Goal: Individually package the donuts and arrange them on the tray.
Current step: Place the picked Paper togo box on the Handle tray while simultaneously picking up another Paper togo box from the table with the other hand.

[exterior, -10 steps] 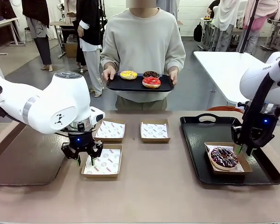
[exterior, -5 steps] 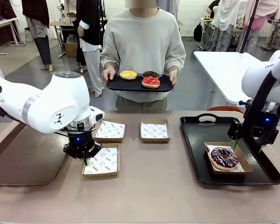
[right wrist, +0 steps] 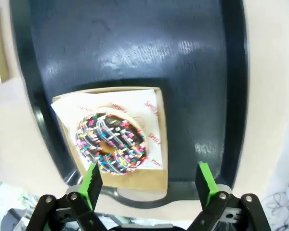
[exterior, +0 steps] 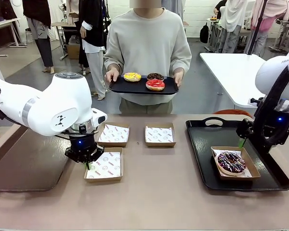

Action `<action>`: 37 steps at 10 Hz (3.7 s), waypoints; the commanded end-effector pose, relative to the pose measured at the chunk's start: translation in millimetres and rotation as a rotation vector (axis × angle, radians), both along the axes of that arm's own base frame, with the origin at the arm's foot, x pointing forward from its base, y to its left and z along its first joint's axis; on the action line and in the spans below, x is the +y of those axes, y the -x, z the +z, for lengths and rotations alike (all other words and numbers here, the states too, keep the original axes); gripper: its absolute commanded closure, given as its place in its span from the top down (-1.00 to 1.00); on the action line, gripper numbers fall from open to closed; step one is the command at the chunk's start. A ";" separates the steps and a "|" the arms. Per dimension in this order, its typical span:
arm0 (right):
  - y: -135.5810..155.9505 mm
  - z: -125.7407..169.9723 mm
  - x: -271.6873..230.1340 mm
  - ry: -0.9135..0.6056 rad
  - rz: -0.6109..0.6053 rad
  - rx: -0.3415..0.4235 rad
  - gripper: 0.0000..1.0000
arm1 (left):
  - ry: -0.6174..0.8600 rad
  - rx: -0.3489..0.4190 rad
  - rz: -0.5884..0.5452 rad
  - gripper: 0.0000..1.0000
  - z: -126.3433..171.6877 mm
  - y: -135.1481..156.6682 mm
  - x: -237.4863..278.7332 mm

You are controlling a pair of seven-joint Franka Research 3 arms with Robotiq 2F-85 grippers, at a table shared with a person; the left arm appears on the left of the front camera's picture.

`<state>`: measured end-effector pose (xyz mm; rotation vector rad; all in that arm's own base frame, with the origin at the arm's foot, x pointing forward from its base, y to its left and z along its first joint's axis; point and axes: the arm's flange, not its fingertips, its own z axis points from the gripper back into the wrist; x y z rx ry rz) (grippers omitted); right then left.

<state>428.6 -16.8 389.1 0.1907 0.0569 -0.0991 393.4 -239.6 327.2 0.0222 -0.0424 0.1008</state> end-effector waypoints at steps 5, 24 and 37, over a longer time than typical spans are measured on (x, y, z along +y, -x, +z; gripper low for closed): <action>38.0 49.4 -109.1 -0.738 0.037 -0.122 1.00 | 0.055 -0.019 -0.009 -1.00 108.3 -28.3 5.4; 109.2 -8.1 -217.0 -1.033 -0.203 -0.341 1.00 | 0.036 0.008 0.082 -1.00 154.5 -159.9 -22.3; 109.2 -8.1 -217.0 -1.033 -0.203 -0.341 1.00 | 0.036 0.008 0.082 -1.00 154.5 -159.9 -22.3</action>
